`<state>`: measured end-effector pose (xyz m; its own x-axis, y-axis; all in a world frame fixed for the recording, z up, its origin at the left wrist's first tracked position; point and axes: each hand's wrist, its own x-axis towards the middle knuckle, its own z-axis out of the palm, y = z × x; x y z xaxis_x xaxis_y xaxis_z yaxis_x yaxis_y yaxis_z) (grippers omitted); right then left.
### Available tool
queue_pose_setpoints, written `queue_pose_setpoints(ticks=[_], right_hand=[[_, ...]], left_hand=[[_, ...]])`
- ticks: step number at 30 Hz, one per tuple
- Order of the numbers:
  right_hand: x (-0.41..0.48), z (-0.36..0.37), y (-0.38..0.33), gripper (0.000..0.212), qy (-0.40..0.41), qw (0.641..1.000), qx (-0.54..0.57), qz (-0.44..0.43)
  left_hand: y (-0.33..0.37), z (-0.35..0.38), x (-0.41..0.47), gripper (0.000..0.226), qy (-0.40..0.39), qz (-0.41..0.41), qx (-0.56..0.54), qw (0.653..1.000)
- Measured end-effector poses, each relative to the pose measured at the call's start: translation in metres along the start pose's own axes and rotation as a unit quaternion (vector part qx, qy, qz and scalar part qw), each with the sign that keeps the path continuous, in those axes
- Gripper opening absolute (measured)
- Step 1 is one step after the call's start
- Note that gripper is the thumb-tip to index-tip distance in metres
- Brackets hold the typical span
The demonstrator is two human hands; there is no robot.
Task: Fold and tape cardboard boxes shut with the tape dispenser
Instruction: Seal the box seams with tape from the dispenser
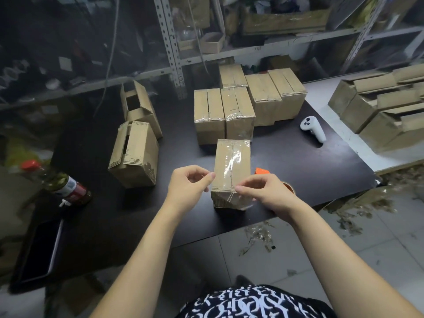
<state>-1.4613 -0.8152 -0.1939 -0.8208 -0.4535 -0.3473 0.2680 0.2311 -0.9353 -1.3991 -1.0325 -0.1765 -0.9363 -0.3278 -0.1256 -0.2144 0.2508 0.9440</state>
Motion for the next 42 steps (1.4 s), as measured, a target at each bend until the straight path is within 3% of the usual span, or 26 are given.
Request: queue_pose_setpoints(ticks=[4, 9, 13, 17, 25, 33, 42], right_hand=[[-0.004, -0.008, 0.01, 0.013, 0.024, 0.998, -0.014, 0.063], [-0.002, -0.014, 0.021, 0.023, 0.135, 0.984, 0.041, 0.111], [0.002, -0.011, 0.026, 0.015, 0.209, 0.967, 0.074, 0.123], [0.006, -0.009, 0.028, 0.014, 0.257, 0.96, 0.013, 0.11], [0.014, -0.007, 0.025, 0.028, 0.248, 0.958, -0.086, 0.114], [0.018, -0.007, 0.028, 0.031, 0.243, 0.96, -0.095, 0.1], [0.019, -0.006, 0.034, 0.033, 0.226, 0.966, 0.056, 0.114]], left_hand=[[-0.009, 0.001, 0.003, 0.013, 0.049, -0.02, 0.006, 0.999], [-0.018, 0.004, 0.006, 0.015, 0.06, -0.053, 0.011, 0.997], [-0.026, 0.013, 0.005, 0.016, 0.077, -0.087, 0.007, 0.993], [-0.029, 0.017, 0.006, 0.017, 0.078, -0.103, 0.012, 0.992], [-0.037, 0.018, 0.013, 0.021, 0.094, -0.129, 0.009, 0.987], [-0.045, 0.022, 0.016, 0.02, 0.087, -0.146, -0.002, 0.986], [-0.066, 0.031, 0.018, 0.016, 0.064, -0.23, -0.115, 0.964]])
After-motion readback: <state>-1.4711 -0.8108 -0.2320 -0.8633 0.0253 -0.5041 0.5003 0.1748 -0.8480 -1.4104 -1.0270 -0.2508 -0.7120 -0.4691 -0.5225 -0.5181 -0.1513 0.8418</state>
